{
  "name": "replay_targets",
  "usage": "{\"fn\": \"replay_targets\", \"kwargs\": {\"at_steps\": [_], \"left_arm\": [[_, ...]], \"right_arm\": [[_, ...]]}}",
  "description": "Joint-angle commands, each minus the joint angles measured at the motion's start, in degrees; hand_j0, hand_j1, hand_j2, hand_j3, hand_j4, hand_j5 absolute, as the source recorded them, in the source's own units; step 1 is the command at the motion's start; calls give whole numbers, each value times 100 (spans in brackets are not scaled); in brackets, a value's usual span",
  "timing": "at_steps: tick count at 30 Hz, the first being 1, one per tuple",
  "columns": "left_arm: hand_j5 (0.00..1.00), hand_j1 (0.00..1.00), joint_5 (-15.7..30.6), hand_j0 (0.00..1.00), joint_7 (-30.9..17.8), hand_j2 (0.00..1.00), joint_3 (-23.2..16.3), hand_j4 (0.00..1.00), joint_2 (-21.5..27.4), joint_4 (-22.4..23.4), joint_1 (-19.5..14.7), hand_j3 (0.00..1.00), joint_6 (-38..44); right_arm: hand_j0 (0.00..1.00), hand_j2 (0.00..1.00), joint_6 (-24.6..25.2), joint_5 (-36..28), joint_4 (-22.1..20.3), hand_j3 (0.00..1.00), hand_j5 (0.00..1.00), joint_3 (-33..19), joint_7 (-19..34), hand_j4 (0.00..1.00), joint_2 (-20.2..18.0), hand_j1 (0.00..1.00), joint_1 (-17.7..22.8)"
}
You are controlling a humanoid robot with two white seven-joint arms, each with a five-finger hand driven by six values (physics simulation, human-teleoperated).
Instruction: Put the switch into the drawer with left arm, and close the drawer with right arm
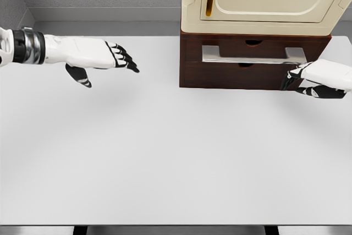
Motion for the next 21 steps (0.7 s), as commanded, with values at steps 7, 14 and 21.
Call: {"fn": "replay_targets", "kwargs": {"at_steps": [7, 14, 21], "left_arm": [[100, 100, 25, 100, 6, 100, -19, 100, -29, 1, 0, 100, 2], [100, 100, 25, 100, 6, 100, -19, 100, -29, 1, 9, 100, 2], [100, 100, 25, 100, 6, 100, -19, 100, -29, 1, 9, 100, 2]], "right_arm": [[55, 55, -309, -155, -81, 55, 55, 134, 4, 55, 51, 55, 71], [56, 56, -309, -164, -37, 56, 56, 99, 4, 56, 33, 56, 71], [65, 65, -309, -146, -142, 65, 65, 99, 4, 65, -169, 65, 211]]}}
